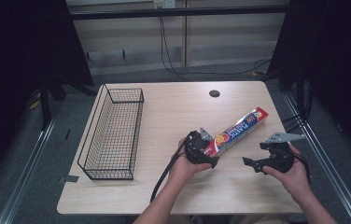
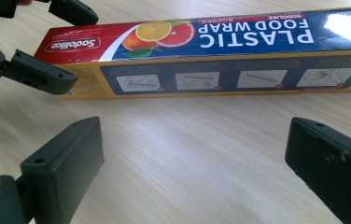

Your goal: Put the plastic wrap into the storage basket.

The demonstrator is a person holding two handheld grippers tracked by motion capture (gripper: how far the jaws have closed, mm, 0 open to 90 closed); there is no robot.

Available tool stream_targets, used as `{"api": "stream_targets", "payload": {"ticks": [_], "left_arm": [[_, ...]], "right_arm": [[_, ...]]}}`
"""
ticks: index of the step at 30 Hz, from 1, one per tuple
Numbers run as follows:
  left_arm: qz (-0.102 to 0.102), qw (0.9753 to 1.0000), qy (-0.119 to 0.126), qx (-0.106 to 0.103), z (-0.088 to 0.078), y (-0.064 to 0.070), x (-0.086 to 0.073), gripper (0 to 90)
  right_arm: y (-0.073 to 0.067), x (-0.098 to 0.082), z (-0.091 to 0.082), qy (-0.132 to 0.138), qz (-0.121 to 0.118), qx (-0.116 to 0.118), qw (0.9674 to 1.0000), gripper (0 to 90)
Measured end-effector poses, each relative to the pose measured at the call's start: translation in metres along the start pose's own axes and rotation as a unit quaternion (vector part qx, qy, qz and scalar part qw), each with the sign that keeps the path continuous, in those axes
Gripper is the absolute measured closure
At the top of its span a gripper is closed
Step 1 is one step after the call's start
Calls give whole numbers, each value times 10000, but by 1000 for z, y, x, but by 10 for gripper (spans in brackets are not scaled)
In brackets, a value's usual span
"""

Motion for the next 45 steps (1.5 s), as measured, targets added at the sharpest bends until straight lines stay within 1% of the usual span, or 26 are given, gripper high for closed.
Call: {"api": "stream_targets", "payload": {"ticks": [1, 5, 6, 8, 9, 10, 12, 13, 15, 19, 20, 23, 24, 25, 26, 27, 29, 31, 33, 35, 37, 39, 40, 41, 44, 45], "left_arm": [[-6, 10000, 1, -58, -1, 0, 2, 177], [59, 10000, -19, -76, 2, 1, 3, 224], [-2, 10000, -1, -40, 4, 1, 3, 233], [46, 10000, -8, -8, 5, -1, 3, 253], [-24, 10000, -18, 23, 5, -3, 3, 302], [26, 10000, -30, -13, 4, -3, 3, 318], [-9, 10000, 3, 0, 5, -4, 3, 332], [24, 10000, -21, -44, 4, -6, 2, 368], [97, 9999, -16, -80, 3, -7, 2, 374], [174, 9998, -46, -55, 2, -6, 1, 389], [213, 9996, -171, -49, -2, -7, -4, 390], [181, 9996, -172, -91, -7, -9, -11, 390], [183, 9996, -200, -70, -10, -11, -16, 390], [98, 9997, -213, -55, -18, -12, -27, 390], [98, 9997, -213, -55, -18, -12, -27, 390], [65, 9997, -203, -83, -22, -13, -32, 390], [82, 9997, -240, -53, -30, -15, -44, 390], [49, 9998, -198, -26, -37, -16, -54, 390], [16, 9997, -215, -73, -44, -17, -65, 390], [-10, 9997, -237, -26, -51, -17, -75, 390], [-19, 9997, -254, -66, -57, -16, -84, 391], [-7, 9996, -270, -45, -64, -17, -93, 390], [-48, 9996, -277, -49, -67, -17, -98, 390], [-50, 9995, -308, -14, -70, -18, -102, 390], [-80, 9990, -431, -37, -75, -18, -109, 390], [-53, 9986, -528, -25, -77, -18, -110, 387]], "right_arm": [[1, 0, 0, 1, 6, -6, 10000, 42], [2, -1, 1, -8, 25, -16, 10000, 42], [2, 0, 1, 10, 19, -18, 10000, 42], [2, 0, 1, 5, 14, -19, 10000, 42], [1, 0, 1, 9, -7, 13, 10000, 42], [1, 0, 1, -2, -1, 12, 10000, 42], [1, -1, 1, -10, -21, -3, 10000, 42], [1, -1, 2, -5, -18, 6, 10000, 42], [1, 0, 1, 2, 11, 12, 10000, 42], [2, -1, 0, 17, 22, 5, 10000, 42], [2, -1, 0, 13, 17, 13, 10000, 42], [1, -2, 1, -5, -3, -15, 10000, 42], [1, -2, 1, -20, -1, 7, 10000, 42], [0, -2, 2, -20, -36, 16, 10000, 42], [0, -2, 2, -20, -36, 16, 10000, 42], [-1, -2, 3, -30, -46, 2, 10000, 42], [-2, -3, 4, -60, -86, 9, 9999, 42], [-3, -3, 4, -69, -73, 15, 9999, 42], [-5, -2, 5, -70, -93, 12, 9999, 42], [-6, -1, 5, -49, -147, 30, 9999, 42], [-7, 0, 5, -52, -122, 17, 9999, 42], [-8, 0, 6, -57, -130, 15, 9999, 42], [-8, -1, 6, -72, -136, 25, 9999, 42], [-9, 0, 6, -58, -148, 37, 9999, 42], [-11, 0, 7, -71, -155, 51, 9998, 42], [-11, 0, 7, -80, -200, 51, 9998, 42]]}}
Point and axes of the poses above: each handheld gripper's, and its own axes: z roughly forward along the jaws, x roughly out of its top, y roughly to its right, the point moved 9 cm from there along z, roughly forward along the jaws, and after that the axes turned 10 degrees about -y, right-handed, at the moved point
